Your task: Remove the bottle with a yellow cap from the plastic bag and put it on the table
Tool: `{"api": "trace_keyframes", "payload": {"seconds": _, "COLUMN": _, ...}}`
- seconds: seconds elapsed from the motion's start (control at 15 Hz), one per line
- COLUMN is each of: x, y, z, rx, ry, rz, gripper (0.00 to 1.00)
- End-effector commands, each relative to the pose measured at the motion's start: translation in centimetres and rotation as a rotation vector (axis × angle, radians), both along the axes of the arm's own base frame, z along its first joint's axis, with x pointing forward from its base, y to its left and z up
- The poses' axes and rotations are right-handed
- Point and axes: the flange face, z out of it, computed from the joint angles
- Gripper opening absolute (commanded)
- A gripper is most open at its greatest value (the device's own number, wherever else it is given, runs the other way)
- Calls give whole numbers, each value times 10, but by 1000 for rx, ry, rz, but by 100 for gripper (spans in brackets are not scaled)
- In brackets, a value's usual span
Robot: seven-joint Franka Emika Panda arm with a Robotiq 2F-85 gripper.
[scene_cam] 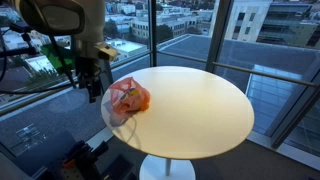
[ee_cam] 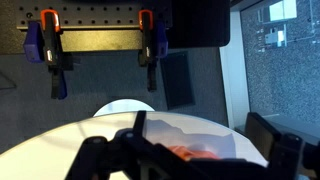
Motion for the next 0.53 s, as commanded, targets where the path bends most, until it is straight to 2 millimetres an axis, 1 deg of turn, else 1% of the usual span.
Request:
{"api": "trace_keyframes", "payload": {"seconds": 0.0, "x": 0, "y": 0, "z": 1, "rx": 0, "ry": 1, "rz": 0, "gripper": 100}}
{"api": "trace_keyframes", "payload": {"seconds": 0.2, "x": 0, "y": 0, "z": 1, "rx": 0, "ry": 1, "rz": 0, "gripper": 100}}
{"api": "trace_keyframes", "payload": {"seconds": 0.47, "x": 12, "y": 0, "z": 6, "rx": -20, "ry": -14, "rz": -9, "gripper": 100}}
